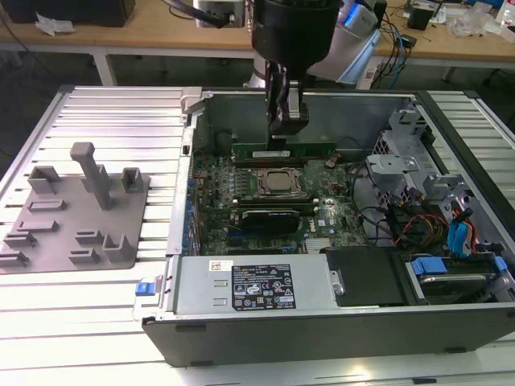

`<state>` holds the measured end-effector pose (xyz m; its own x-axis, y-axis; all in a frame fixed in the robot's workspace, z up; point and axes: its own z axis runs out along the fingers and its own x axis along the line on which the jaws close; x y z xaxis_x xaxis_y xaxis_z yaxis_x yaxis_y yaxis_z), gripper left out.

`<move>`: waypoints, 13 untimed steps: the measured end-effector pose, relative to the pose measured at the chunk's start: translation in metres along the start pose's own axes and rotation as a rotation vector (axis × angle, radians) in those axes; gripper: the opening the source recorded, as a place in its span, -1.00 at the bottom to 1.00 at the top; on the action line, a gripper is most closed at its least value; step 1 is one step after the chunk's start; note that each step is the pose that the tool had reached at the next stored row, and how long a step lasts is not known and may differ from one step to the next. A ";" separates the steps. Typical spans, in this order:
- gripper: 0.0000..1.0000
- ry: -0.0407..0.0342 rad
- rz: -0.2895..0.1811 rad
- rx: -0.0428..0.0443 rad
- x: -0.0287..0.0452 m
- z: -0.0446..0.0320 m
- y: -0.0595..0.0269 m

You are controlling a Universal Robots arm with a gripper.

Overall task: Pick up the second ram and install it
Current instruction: 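Pick up the second ram and move it above second insertion slot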

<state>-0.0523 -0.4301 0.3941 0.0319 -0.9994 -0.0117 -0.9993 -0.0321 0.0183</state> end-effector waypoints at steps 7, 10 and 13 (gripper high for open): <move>-0.82 0.0000 0.000 -0.0030 -0.0040 0.0084 -0.0114; -0.82 0.0000 0.000 -0.0032 -0.0064 0.0113 -0.0126; -0.82 0.0000 0.000 -0.0032 -0.0118 0.0147 -0.0129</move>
<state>-0.0400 -0.4177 0.3793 0.0316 -0.9994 -0.0116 -0.9993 -0.0319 0.0215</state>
